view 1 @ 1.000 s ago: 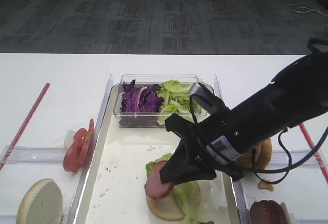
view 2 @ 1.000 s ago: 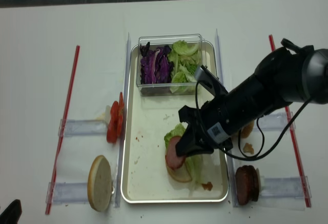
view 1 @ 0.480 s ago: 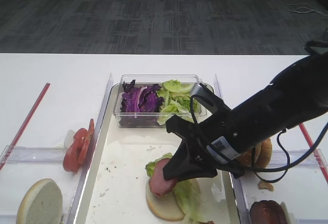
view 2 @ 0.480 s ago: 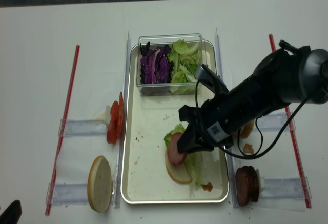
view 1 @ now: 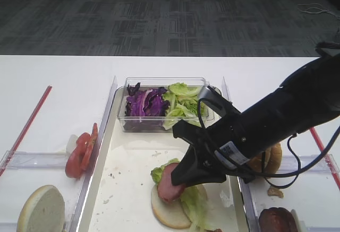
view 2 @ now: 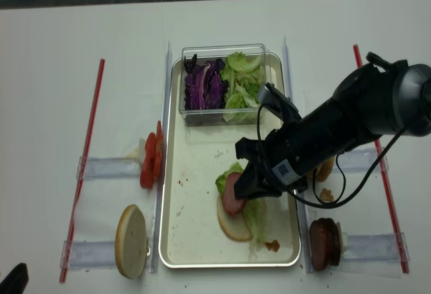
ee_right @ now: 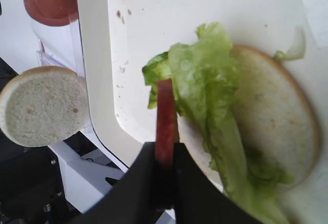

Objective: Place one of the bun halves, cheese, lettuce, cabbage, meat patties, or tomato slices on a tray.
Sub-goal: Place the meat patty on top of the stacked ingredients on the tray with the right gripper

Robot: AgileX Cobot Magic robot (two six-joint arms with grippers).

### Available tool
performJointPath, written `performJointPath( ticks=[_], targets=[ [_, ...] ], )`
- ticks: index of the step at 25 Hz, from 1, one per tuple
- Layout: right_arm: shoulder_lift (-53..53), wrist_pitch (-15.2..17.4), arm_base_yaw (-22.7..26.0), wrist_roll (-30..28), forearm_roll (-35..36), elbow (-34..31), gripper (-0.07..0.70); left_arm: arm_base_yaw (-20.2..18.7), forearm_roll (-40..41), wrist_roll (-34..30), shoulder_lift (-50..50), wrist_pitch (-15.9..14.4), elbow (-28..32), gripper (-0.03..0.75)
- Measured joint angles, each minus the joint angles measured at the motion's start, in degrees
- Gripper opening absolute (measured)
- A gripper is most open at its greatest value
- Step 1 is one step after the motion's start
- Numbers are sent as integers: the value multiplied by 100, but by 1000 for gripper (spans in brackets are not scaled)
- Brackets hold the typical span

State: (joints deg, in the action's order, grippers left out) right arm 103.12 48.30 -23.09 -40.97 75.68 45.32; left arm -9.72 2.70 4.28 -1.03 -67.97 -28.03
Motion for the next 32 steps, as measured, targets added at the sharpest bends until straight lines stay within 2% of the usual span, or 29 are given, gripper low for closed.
performJointPath(
  ticks=[10, 26, 29, 32],
  targets=[
    [0, -28, 0, 298, -339, 0, 88, 0, 0, 0, 0, 0, 0, 286],
    [0, -133, 0, 476, -364, 0, 91, 0, 0, 0, 0, 0, 0, 286],
    [0, -133, 0, 521, -364, 0, 124, 0, 0, 0, 0, 0, 0, 286],
    [0, -133, 0, 551, -364, 0, 202, 0, 0, 0, 0, 0, 0, 286]
  ],
)
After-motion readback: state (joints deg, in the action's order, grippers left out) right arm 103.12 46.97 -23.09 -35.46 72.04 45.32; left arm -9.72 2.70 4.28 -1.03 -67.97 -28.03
